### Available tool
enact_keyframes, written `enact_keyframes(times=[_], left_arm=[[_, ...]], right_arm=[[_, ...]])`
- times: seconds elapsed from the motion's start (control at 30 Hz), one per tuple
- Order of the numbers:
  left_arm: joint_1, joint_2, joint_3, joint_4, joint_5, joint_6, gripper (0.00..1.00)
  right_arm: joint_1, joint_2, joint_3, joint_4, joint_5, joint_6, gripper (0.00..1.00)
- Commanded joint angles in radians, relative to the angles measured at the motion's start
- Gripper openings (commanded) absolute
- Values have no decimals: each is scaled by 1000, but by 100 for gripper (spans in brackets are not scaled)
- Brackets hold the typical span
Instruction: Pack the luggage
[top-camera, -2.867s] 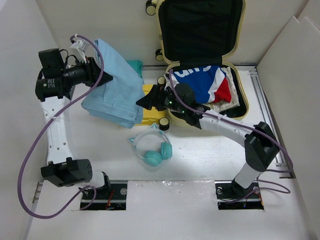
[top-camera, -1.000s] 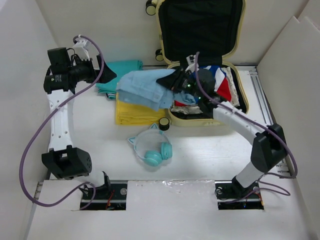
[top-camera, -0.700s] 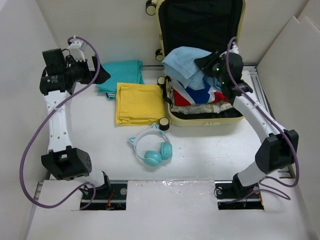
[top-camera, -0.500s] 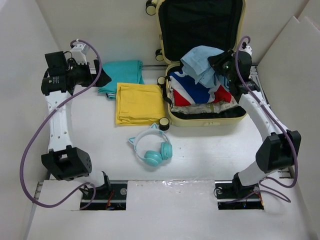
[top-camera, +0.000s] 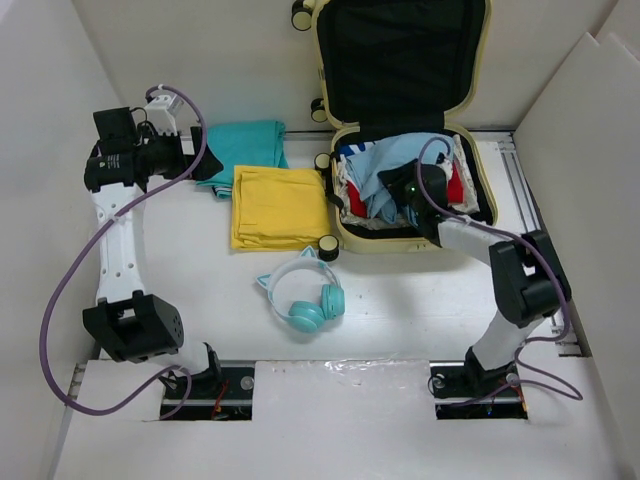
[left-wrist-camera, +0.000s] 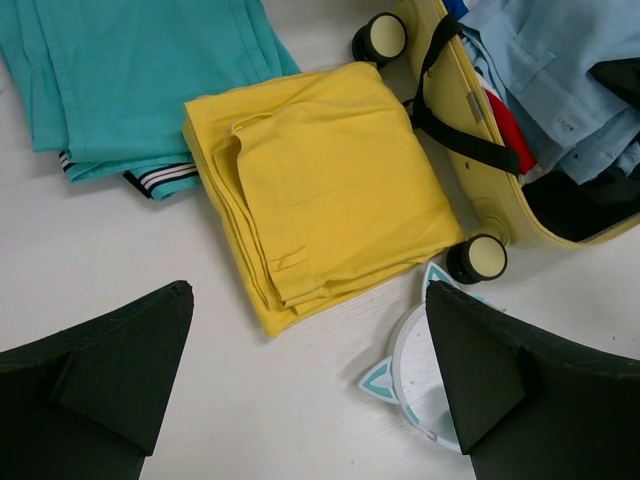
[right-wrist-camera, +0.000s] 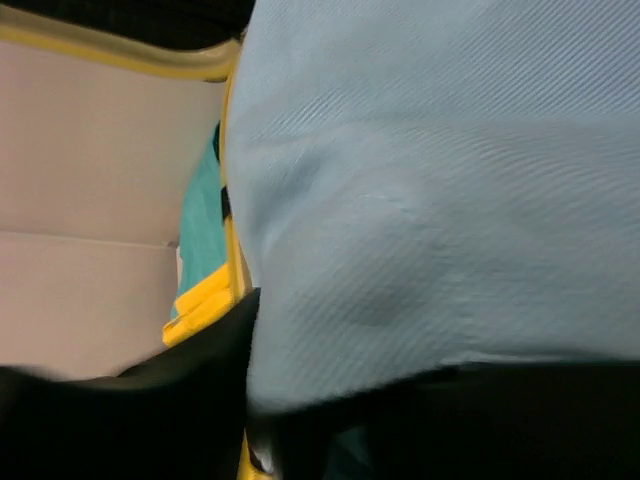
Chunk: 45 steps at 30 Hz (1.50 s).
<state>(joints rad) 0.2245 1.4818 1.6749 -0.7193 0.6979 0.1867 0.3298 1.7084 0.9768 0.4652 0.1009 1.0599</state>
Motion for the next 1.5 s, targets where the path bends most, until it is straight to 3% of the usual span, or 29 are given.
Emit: enact_keyframes(times=[0.0, 0.07, 0.13, 0.33, 0.47, 0.6, 0.67, 0.7, 0.77, 0.9, 1.07, 1.2, 1.3, 1.37, 1.4, 1.47], left_arm=[[1, -38, -7, -2, -1, 20, 100], [1, -38, -7, -2, -1, 20, 100], [1, -38, -17, -2, 8, 20, 100], [1, -8, -17, -2, 28, 30, 100], [1, 12, -26, 20, 37, 19, 100], [1, 32, -17, 20, 58, 8, 100], [1, 32, -17, 20, 58, -1, 100], [1, 32, -17, 20, 58, -1, 100], [1, 32, -17, 20, 58, -1, 100], [1, 21, -17, 20, 39, -1, 100], [1, 12, -26, 20, 17, 8, 100], [1, 12, -35, 20, 17, 8, 100], [1, 12, -35, 29, 17, 8, 100], [1, 12, -35, 29, 17, -1, 100], [1, 12, -44, 29, 8, -1, 100], [1, 12, -44, 29, 8, -1, 100]], right_arm=[[74, -44, 185, -96, -46, -104, 58], [112, -44, 299, -361, -35, -199, 74], [121, -91, 315, -478, -35, -291, 85], [111, -280, 283, -916, -44, -427, 93], [58, -380, 221, -1022, -98, -500, 93], [-84, -449, 207, -1022, -122, -555, 85], [-204, -437, 207, -982, -136, -601, 74], [-237, -416, 207, -967, -150, -618, 62], [-305, -354, 218, -939, -206, -653, 57], [-318, -141, 315, -925, -316, -730, 67], [-347, -72, 287, -883, -342, -727, 81], [-370, -24, 231, -791, -390, -716, 85], [-379, 20, 221, -706, -466, -739, 82], [-379, 55, 221, -662, -553, -739, 73], [-379, 68, 221, -662, -572, -739, 64], [-379, 86, 212, -628, -592, -739, 59]])
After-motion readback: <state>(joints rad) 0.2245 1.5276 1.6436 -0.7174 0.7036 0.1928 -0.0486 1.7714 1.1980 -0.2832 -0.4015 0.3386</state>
